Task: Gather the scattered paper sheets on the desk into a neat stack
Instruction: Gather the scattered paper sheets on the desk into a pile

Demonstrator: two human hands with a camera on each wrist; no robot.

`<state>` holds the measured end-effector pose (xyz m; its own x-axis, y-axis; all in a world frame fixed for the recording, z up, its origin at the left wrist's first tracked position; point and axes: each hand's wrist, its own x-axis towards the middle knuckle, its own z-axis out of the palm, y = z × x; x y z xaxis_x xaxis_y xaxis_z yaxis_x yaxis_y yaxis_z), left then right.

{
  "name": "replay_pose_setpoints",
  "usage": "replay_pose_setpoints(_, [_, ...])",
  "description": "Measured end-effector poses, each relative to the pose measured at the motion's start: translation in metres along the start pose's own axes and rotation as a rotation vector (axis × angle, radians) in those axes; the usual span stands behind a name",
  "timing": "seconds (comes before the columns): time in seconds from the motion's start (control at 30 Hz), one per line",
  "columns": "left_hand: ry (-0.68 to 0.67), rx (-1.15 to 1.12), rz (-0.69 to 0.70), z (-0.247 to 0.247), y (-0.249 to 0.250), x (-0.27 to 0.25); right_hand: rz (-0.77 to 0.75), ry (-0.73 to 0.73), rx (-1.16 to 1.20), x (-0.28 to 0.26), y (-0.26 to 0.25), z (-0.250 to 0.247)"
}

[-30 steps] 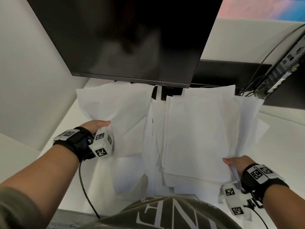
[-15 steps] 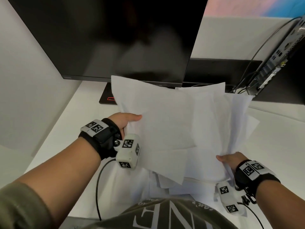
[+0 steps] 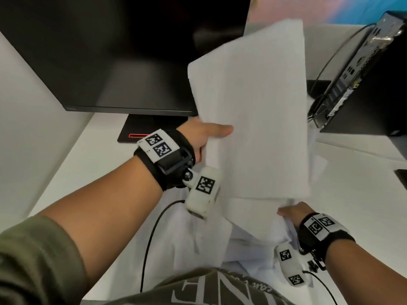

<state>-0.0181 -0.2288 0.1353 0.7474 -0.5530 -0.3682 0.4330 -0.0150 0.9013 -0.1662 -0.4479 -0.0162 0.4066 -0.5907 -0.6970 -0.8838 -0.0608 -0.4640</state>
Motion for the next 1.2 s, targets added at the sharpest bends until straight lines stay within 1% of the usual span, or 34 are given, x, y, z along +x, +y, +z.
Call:
replay_pose_setpoints(0.07, [0.049, 0.014, 0.0, -0.005, -0.005, 0.006, 0.004, 0.01, -0.037, -0.004, 0.0, -0.001])
replay_pose_setpoints(0.13, [0.128, 0.071, -0.049, -0.013, -0.02, 0.012, -0.001, -0.013, -0.009, -0.003, 0.001, -0.003])
replay_pose_setpoints(0.2, [0.223, 0.169, -0.138, -0.026, -0.042, 0.018, -0.008, -0.031, -0.012, -0.001, 0.002, -0.005])
replay_pose_setpoints(0.33, [0.328, 0.463, -0.353, -0.044, -0.076, 0.02, -0.002, -0.047, -0.004, 0.0, 0.003, -0.007])
replay_pose_setpoints(0.4, [0.385, 0.55, -0.359, -0.047, -0.079, 0.018, -0.008, -0.06, -0.006, 0.001, 0.004, -0.008])
replay_pose_setpoints(0.43, [0.401, 0.533, -0.352, -0.05, -0.078, 0.018, -0.017, -0.06, -0.004, 0.002, 0.004, -0.007])
replay_pose_setpoints(0.47, [0.398, 0.503, -0.339, -0.055, -0.078, 0.021, -0.021, -0.064, -0.001, 0.002, 0.004, -0.007])
replay_pose_setpoints(0.53, [0.347, 0.462, -0.306, -0.062, -0.076, 0.023, -0.02, -0.069, -0.011, 0.003, 0.004, -0.008])
replay_pose_setpoints(0.63, [0.271, 0.407, -0.31, -0.068, -0.077, 0.024, -0.019, -0.084, -0.006, 0.004, 0.005, -0.008])
replay_pose_setpoints(0.7, [0.286, 0.48, -0.306, -0.064, -0.074, 0.017, -0.026, -0.088, -0.005, 0.004, 0.005, -0.008])
replay_pose_setpoints(0.73, [0.331, 0.556, -0.309, -0.065, -0.078, 0.018, -0.028, -0.088, -0.006, 0.004, 0.005, -0.008])
replay_pose_setpoints(0.8, [0.395, 0.724, -0.356, -0.066, -0.087, 0.017, -0.031, -0.079, 0.004, 0.004, 0.006, -0.007])
replay_pose_setpoints(0.83, [0.401, 0.774, -0.38, -0.066, -0.093, 0.017, -0.031, -0.074, 0.007, 0.004, 0.006, -0.007])
replay_pose_setpoints(0.87, [0.407, 0.774, -0.395, -0.066, -0.099, 0.016, -0.031, -0.065, 0.003, 0.004, 0.007, -0.006])
replay_pose_setpoints(0.97, [0.477, 0.685, -0.436, -0.063, -0.108, 0.016, -0.028, -0.059, 0.001, 0.004, 0.006, -0.005])
replay_pose_setpoints(1.03, [0.512, 0.68, -0.472, -0.062, -0.113, 0.017, -0.024, -0.058, 0.008, 0.003, 0.006, -0.005])
replay_pose_setpoints(1.1, [0.496, 0.688, -0.469, -0.06, -0.115, 0.019, -0.024, -0.055, 0.008, 0.003, 0.006, -0.005])
replay_pose_setpoints(1.17, [0.436, 0.595, -0.428, -0.058, -0.118, 0.02, -0.028, -0.048, 0.006, 0.003, 0.006, -0.005])
replay_pose_setpoints(1.2, [0.389, 0.512, -0.399, -0.057, -0.117, 0.02, -0.03, -0.047, 0.005, 0.003, 0.006, -0.005])
